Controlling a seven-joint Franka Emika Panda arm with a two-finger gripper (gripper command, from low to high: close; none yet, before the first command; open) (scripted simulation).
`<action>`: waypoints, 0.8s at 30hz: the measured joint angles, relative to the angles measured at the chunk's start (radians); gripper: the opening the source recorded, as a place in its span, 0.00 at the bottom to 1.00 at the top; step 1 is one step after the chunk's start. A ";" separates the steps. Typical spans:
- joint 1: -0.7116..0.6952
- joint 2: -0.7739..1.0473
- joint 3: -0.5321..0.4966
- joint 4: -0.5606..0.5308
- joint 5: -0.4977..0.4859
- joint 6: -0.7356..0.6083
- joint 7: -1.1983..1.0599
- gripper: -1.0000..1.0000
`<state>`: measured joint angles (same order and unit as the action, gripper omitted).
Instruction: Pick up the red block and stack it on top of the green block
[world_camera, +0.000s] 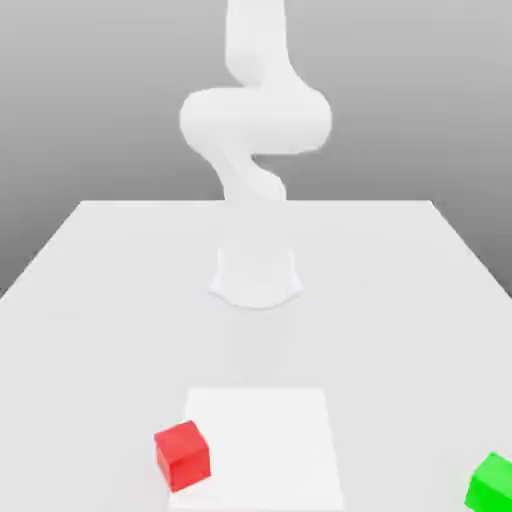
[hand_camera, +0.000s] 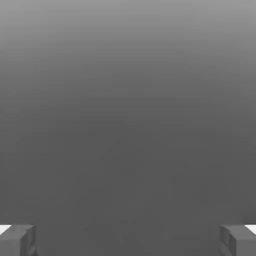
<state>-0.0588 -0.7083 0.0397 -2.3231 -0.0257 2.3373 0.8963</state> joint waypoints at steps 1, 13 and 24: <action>-0.025 0.040 0.016 -0.010 -0.011 0.016 0.042 0.50; -0.229 0.484 0.118 -0.120 -0.140 0.192 0.507 0.50; -0.288 0.857 0.102 -0.220 -0.053 0.371 0.776 0.50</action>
<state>-0.3465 0.1491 0.1420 -2.5435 -0.0790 2.7082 1.6726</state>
